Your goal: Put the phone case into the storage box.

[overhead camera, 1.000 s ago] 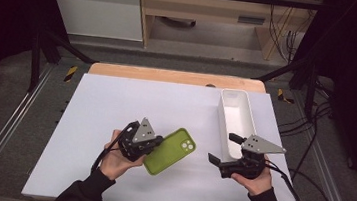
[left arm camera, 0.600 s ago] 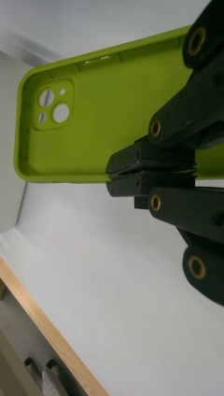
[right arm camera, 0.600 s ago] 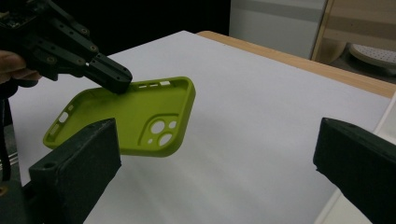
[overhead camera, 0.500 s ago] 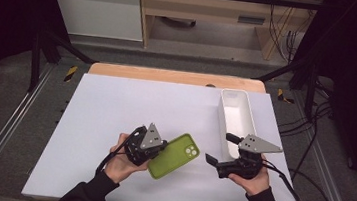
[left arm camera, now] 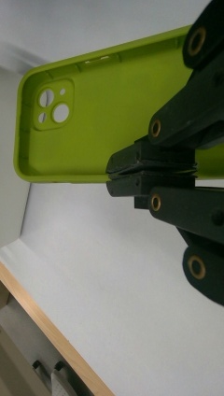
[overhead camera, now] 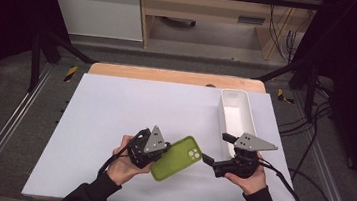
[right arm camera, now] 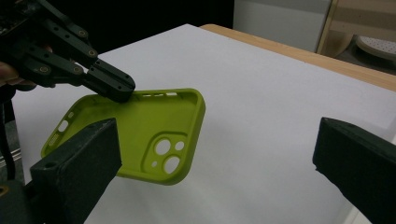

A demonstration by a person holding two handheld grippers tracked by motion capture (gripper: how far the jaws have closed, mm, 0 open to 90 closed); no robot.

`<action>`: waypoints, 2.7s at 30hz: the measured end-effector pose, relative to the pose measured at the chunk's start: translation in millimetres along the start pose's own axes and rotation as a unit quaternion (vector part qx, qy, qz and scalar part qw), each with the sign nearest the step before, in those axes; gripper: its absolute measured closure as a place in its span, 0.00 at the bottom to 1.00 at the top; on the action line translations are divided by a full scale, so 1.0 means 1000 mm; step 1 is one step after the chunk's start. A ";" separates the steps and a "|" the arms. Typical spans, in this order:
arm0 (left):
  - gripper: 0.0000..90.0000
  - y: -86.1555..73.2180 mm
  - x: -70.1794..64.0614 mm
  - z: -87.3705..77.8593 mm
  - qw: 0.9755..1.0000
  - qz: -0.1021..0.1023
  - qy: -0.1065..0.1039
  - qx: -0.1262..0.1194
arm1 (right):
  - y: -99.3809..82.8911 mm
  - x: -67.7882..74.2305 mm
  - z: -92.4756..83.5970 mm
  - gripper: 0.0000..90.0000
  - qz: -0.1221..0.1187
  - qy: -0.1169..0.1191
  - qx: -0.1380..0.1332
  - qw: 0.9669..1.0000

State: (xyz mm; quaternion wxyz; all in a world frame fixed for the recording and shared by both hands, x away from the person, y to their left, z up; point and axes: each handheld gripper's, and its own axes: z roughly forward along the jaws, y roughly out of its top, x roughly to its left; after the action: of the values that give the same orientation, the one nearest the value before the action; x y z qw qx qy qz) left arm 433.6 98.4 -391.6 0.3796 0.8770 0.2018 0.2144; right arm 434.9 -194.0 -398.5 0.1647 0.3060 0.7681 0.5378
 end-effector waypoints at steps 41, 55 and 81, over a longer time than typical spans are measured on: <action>0.98 0.010 -0.014 -0.005 0.999 0.045 0.012 -0.004 | 0.015 0.003 0.035 0.14 0.027 0.031 0.071 0.997; 0.98 0.011 -0.016 -0.006 0.999 0.047 0.010 -0.004 | 0.016 -0.002 0.039 0.29 0.051 0.055 0.094 0.993; 0.98 0.009 -0.020 -0.009 0.998 0.059 0.007 -0.013 | 0.018 -0.009 0.039 0.73 0.091 0.114 0.125 0.981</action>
State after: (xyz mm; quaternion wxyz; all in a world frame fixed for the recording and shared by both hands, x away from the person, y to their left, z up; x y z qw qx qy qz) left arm 413.9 87.9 -383.8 0.3763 0.8808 0.1492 0.2457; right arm 469.4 -167.3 -396.8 -0.0133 0.3298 0.8117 0.4820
